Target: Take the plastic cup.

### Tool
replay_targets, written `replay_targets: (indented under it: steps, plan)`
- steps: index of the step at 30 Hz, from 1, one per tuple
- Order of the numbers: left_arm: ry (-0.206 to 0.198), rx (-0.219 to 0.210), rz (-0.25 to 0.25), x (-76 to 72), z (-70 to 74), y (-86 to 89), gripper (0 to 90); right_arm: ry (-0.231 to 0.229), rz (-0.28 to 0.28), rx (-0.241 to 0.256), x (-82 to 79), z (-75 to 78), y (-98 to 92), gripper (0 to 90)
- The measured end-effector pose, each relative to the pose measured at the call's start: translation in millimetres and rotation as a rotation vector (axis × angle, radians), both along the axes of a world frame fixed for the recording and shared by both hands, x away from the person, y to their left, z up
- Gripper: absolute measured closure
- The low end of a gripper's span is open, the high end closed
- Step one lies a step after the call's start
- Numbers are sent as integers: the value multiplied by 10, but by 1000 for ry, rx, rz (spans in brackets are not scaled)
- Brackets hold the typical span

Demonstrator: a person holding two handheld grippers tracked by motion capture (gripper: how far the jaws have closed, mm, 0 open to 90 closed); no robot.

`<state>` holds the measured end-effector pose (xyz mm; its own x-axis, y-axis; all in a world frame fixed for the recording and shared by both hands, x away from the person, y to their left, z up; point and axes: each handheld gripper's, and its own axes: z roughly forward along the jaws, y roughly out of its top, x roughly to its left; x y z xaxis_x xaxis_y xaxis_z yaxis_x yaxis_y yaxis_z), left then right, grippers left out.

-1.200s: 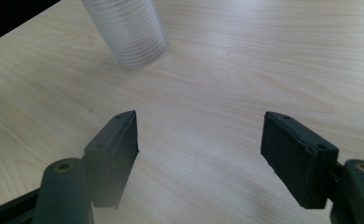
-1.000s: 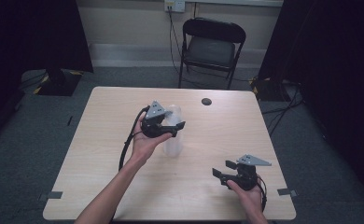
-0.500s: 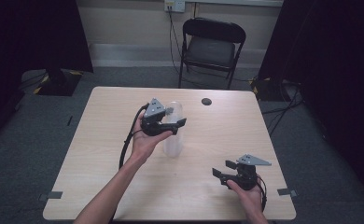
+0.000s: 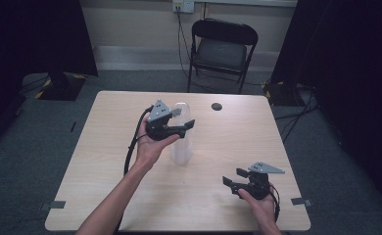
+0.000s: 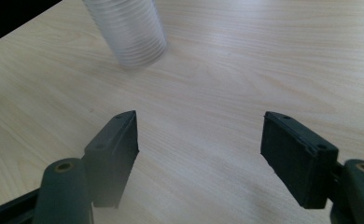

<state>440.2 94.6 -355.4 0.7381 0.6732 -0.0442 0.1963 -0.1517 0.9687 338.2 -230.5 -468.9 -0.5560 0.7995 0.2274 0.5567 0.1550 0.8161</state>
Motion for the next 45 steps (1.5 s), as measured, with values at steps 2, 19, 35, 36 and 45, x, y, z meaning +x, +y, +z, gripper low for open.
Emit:
replay_targets:
  steps: [2,19,35,36,45]
  plan:
    - [-1,0,-2,-1,4,3,338,2,-1,0,2,-2,1,271]
    - [-50,-63,1,-128,223,109,349,4,1,3,5,-5,10,272]
    - [-28,-104,43,-314,310,329,357,-1,-4,-2,5,2,6,274]
    - [-28,-104,43,-314,310,329,357,-1,-3,-2,5,2,7,274]
    - [18,-108,46,-453,246,520,357,-2,2,4,5,8,12,281]
